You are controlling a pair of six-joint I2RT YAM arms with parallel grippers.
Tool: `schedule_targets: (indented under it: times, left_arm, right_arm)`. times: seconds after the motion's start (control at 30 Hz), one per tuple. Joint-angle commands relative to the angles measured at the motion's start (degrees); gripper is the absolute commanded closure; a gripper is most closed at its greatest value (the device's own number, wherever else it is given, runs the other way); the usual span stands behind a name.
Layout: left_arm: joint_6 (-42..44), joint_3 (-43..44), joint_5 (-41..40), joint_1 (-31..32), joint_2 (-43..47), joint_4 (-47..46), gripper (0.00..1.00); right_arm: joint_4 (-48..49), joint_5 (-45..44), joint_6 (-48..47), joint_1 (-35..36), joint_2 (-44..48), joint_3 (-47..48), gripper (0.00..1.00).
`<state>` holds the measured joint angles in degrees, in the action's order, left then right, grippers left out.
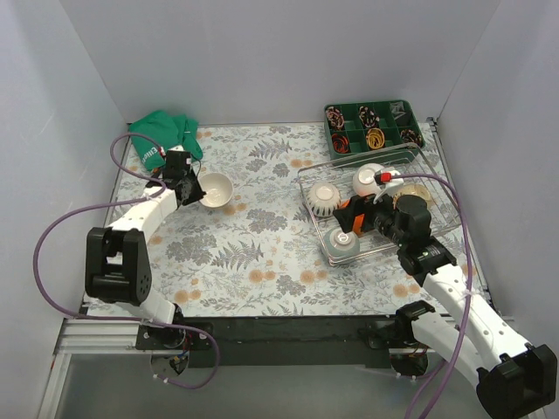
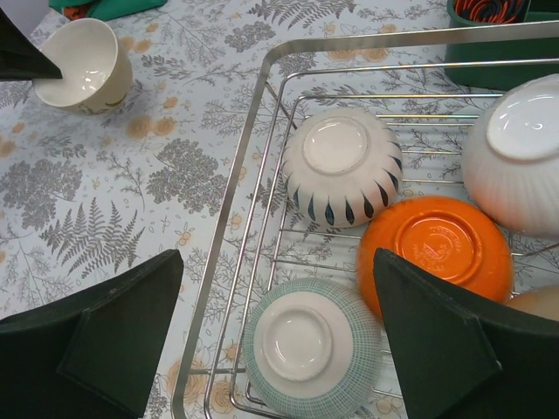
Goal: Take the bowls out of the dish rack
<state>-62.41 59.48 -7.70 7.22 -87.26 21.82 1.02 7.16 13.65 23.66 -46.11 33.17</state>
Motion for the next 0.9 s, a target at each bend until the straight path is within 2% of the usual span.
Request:
schedule_targets:
  times: [0.0, 0.33, 0.43, 0.47, 0.5, 0.57, 0.6, 0.67, 0.7, 0.73, 0.87]
  left_arm:
    - [-0.8, 4.0, 4.5, -2.1, -2.6, -1.6, 1.0]
    - [0.2, 2.5, 7.6, -4.5, -6.0, -5.2, 0.99]
    - [0.6, 1.9, 7.6, -4.6, -4.5, -4.5, 0.75]
    - [0.7, 1.6, 7.5, -4.6, -3.8, -4.4, 0.61]
    - [0.9, 1.3, 7.4, -4.6, -3.0, -4.5, 0.52]
    - [1.0, 0.5, 7.3, -4.6, -0.4, -4.2, 0.4]
    - [1.2, 0.2, 7.1, -4.6, 0.7, -4.2, 0.27]
    - [1.2, -0.8, 6.6, -4.6, 3.8, -3.9, 0.16]
    - [1.2, -1.1, 6.5, -4.6, 5.0, -3.8, 0.07]
    - [1.2, -1.5, 6.1, -4.5, 6.3, -3.7, 0.03]
    - [1.4, -4.6, 6.5, -4.4, 12.7, -3.9, 0.02]
  right_arm:
    - [0.2, -1.8, -2.4, 0.1, 1.5, -0.3, 0.02]
    - [0.2, -1.5, -3.3, 0.1, 1.0, -0.6, 0.02]
    - [0.0, -2.0, -3.6, 0.1, 0.6, -0.4, 0.02]
    - [-0.1, -2.1, -3.8, 0.1, 0.5, -0.1, 0.02]
    - [-0.4, -2.7, -3.9, 0.1, 0.3, 0.0, 0.02]
    - [-0.9, -3.6, -4.2, 0.1, 0.1, 0.9, 0.02]
    - [-2.5, -4.9, -4.4, 0.1, 0.0, 1.2, 0.02]
    - [-4.3, -6.2, -5.0, 0.1, -0.2, 2.5, 0.02]
    - [-5.2, -7.0, -5.3, 0.1, -0.6, 3.0, 0.02]
    - [-6.1, -9.2, -5.9, 0.1, -0.8, 3.7, 0.02]
    - [-11.9, -16.4, -7.4, 0.1, -2.7, 7.4, 0.02]
